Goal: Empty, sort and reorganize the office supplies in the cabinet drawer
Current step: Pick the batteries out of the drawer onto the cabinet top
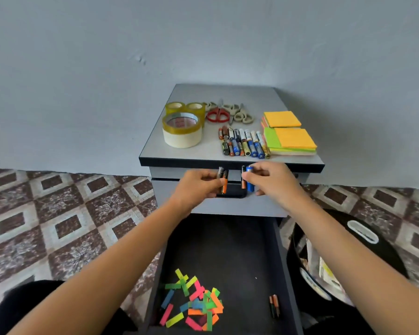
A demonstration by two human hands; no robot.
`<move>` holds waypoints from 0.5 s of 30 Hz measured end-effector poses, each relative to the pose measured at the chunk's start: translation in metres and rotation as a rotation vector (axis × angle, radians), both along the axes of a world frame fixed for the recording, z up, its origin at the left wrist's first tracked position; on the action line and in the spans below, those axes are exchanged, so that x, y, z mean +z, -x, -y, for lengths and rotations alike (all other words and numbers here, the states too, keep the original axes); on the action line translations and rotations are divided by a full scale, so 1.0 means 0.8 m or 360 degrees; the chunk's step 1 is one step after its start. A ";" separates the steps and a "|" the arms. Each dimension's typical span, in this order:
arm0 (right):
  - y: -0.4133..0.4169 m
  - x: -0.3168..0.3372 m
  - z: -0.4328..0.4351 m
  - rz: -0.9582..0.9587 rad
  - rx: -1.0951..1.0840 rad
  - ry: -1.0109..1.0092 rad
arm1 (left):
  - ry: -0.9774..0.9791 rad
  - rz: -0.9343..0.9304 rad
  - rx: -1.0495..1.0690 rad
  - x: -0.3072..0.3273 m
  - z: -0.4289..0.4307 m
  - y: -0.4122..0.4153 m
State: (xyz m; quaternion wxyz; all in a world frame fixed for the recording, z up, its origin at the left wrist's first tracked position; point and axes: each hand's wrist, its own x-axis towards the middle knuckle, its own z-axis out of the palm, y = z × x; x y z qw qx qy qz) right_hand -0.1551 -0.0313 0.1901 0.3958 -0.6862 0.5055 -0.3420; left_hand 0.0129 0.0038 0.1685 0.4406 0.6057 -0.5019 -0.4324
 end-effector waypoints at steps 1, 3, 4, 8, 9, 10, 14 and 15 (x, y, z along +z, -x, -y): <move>-0.004 0.012 0.007 -0.0010 -0.0003 0.0031 | 0.0027 0.0004 0.0027 0.011 0.007 -0.003; -0.013 0.034 0.024 -0.0053 -0.0014 0.0077 | 0.0069 0.0025 0.0079 0.033 0.022 -0.010; -0.019 0.044 0.032 -0.0078 -0.0017 0.0095 | 0.0085 0.0058 0.0093 0.042 0.029 -0.012; -0.042 0.075 0.070 -0.0130 -0.0024 0.0130 | 0.0125 0.0301 0.0201 0.068 0.064 -0.020; -0.047 0.079 0.079 -0.0163 -0.0033 0.0120 | 0.0129 0.0390 0.0230 0.070 0.072 -0.020; -0.052 0.083 0.087 -0.0200 -0.0035 0.0104 | 0.0123 0.0483 0.0252 0.071 0.080 -0.021; -0.073 0.082 0.109 -0.0377 0.0009 -0.0007 | 0.0067 0.0809 0.0262 0.068 0.097 -0.020; -0.078 0.080 0.113 -0.0413 0.0017 -0.0034 | 0.0065 0.0856 0.0267 0.066 0.100 -0.021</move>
